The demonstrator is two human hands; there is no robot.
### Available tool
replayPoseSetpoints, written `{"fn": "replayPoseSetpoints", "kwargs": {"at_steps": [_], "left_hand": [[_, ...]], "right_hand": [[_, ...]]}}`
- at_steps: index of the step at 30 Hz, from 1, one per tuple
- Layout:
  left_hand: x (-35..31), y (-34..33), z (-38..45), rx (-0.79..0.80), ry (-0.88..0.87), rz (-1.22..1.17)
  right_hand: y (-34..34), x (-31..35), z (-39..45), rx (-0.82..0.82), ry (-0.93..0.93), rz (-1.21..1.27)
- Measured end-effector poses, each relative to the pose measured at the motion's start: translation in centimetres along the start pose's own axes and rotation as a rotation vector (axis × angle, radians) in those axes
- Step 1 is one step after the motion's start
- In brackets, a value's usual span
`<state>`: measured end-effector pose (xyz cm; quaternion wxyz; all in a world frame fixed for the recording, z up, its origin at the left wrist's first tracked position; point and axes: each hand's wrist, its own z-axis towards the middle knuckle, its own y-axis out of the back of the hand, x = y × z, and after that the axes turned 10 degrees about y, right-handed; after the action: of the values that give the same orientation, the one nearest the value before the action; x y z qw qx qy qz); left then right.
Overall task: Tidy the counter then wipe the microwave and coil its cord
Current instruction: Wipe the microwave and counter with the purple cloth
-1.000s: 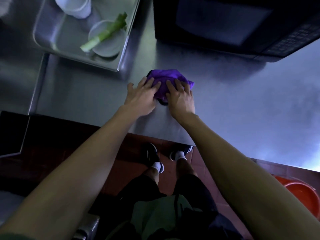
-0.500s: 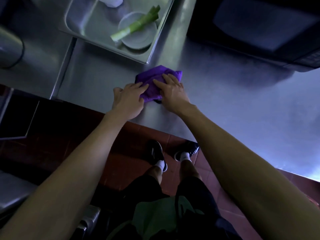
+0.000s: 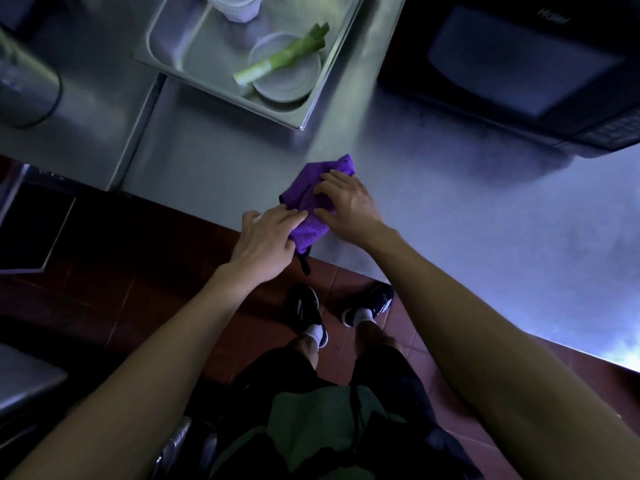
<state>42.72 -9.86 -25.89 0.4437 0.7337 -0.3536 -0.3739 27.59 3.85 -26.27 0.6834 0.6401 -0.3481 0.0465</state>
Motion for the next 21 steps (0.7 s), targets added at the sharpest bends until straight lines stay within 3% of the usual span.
{"fn": "replayPoseSetpoints", "kwargs": {"at_steps": [10, 21], "left_hand": [[-5.9, -1.1, 0.9, 0.013, -0.086, 0.113], [-17.5, -3.6, 2.7, -0.012, -0.173, 0.174]], "right_hand": [[1.7, -4.3, -5.4, -0.027, -0.015, 0.021], [5.9, -12.5, -12.2, -0.095, -0.119, -0.010]]}}
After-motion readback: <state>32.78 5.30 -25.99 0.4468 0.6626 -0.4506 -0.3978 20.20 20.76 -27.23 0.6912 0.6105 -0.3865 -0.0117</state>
